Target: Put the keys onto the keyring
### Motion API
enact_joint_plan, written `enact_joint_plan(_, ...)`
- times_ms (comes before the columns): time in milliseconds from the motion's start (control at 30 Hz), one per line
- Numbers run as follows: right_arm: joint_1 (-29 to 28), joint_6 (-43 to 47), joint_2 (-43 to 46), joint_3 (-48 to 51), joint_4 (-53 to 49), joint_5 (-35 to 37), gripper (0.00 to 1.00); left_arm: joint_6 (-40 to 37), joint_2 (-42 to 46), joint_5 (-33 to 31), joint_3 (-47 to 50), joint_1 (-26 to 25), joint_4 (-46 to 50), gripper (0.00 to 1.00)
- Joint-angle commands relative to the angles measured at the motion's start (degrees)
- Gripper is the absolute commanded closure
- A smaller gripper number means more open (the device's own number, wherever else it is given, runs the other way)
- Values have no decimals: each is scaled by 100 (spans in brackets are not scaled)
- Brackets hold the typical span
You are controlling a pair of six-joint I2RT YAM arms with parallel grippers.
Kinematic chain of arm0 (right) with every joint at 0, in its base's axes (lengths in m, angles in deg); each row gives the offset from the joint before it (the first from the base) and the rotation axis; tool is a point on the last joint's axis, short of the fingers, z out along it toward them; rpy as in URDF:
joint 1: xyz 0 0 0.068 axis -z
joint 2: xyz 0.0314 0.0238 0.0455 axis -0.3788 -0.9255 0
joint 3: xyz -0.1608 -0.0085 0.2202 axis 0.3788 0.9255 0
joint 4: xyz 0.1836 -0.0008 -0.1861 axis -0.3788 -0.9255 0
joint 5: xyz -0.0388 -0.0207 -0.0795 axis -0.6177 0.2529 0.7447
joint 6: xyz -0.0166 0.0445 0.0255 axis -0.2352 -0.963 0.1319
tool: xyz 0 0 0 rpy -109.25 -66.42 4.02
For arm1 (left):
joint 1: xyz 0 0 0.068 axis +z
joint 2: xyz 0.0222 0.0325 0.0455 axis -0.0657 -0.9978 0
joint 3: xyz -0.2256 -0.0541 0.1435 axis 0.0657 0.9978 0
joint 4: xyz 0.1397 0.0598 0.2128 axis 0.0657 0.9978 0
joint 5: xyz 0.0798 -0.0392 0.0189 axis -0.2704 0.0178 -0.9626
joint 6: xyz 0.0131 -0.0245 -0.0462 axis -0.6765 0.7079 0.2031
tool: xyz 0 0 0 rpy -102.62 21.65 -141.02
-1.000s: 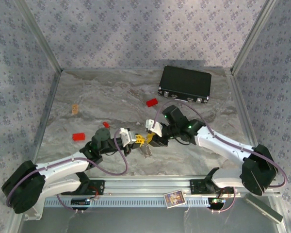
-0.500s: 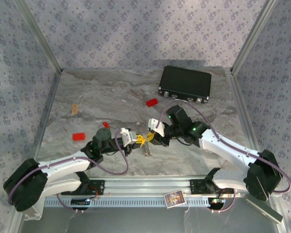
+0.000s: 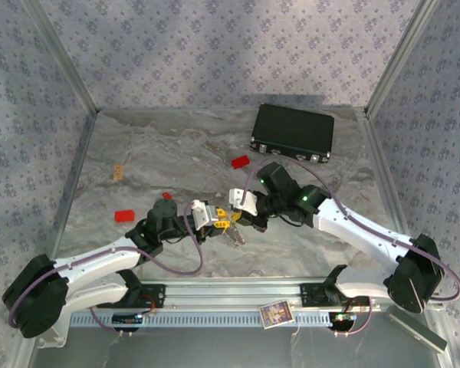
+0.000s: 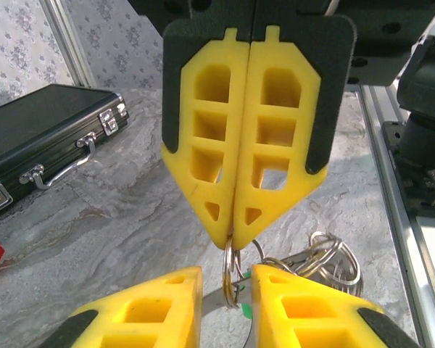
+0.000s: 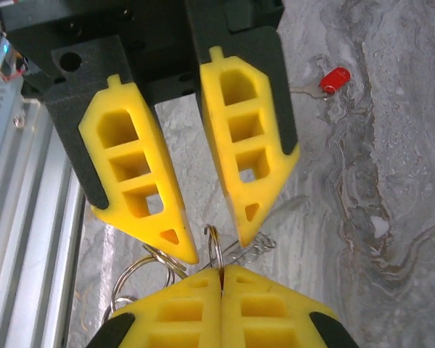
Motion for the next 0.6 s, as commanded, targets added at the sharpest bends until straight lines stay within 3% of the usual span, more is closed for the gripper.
enact_joint_plan(0,-192,487,-175,-417,-756,467,100,-288,82,50,-253,-12,490,76)
enact_joint_plan(300,-332,505,-140,-509,-669,402,100,-317,1,160,-312,-9,571,100)
enact_joint_plan(400,-134,283,45,-182,-283,199,82,-276,60,141,-213,-13,417,100)
enact_joint_plan(567,214,-286,269,432,371,-284,75,-82,150,112,44,-11,-187,100)
